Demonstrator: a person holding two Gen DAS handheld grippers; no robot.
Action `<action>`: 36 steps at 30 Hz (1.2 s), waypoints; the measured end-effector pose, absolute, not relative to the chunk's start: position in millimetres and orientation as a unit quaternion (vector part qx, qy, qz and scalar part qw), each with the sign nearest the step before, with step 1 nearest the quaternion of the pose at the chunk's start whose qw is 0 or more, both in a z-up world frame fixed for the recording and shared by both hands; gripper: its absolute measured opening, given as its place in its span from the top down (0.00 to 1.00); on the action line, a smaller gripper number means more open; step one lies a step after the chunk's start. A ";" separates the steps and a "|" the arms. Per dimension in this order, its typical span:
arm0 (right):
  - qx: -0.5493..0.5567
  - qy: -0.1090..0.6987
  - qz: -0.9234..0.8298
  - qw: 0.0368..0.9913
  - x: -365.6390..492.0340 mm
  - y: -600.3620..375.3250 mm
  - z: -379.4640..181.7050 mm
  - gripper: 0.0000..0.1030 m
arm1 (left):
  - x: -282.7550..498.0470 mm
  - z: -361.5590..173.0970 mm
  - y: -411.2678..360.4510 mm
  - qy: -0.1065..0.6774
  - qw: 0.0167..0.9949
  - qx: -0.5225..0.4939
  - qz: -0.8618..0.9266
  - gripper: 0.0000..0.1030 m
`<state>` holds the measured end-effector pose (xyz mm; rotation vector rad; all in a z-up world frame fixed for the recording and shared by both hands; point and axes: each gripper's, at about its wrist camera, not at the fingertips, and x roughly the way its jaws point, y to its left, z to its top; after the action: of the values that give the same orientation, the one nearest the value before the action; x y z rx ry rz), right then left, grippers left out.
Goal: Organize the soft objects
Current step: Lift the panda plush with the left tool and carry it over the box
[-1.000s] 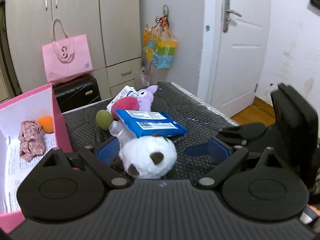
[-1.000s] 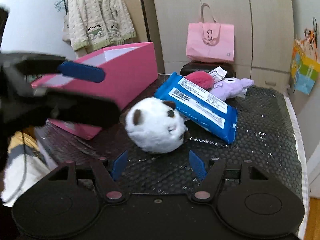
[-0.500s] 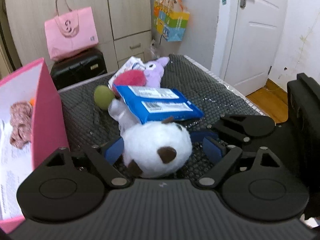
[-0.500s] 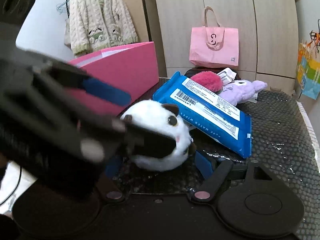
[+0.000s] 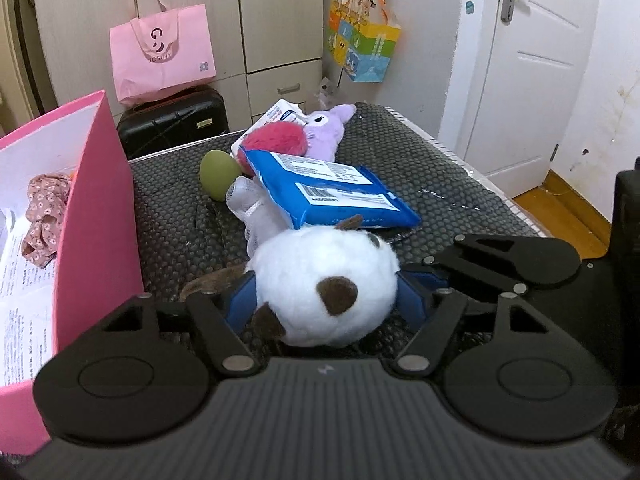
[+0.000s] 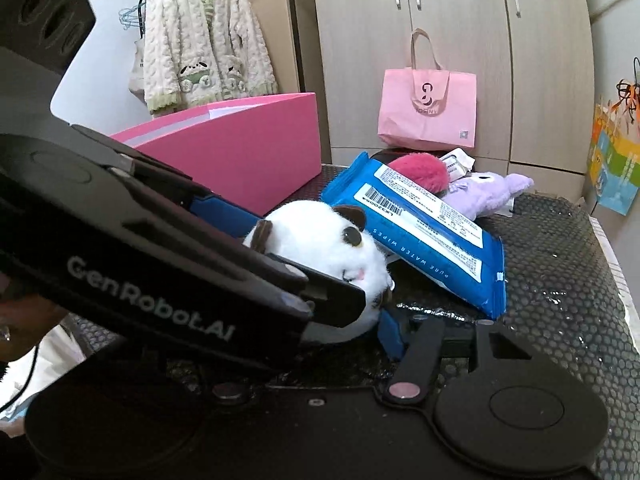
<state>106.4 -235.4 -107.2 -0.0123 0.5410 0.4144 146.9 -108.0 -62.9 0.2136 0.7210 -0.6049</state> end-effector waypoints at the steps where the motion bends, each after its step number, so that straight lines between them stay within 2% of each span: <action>1: -0.006 0.265 0.204 0.943 103.7 -235.2 -105.8 0.37 | 144.4 -61.6 -107.2 0.346 0.886 0.102 -0.292 0.31; 18: 0.031 0.331 0.239 0.913 65.6 -234.6 -82.1 0.38 | 115.8 -47.0 -78.0 0.397 0.853 0.057 -0.335 0.31; 27: -0.002 0.325 0.274 0.905 43.6 -224.5 -54.1 0.39 | 97.3 -26.5 -47.9 0.403 0.842 0.025 -0.359 0.31; 36: -0.025 0.353 0.309 0.883 38.5 -201.7 -21.9 0.39 | 85.7 -4.8 -21.3 0.428 0.827 0.026 -0.365 0.32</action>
<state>38.5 -201.7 -21.9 -0.0517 0.7350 0.6424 85.7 -21.3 -4.8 0.0547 0.9086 -0.7747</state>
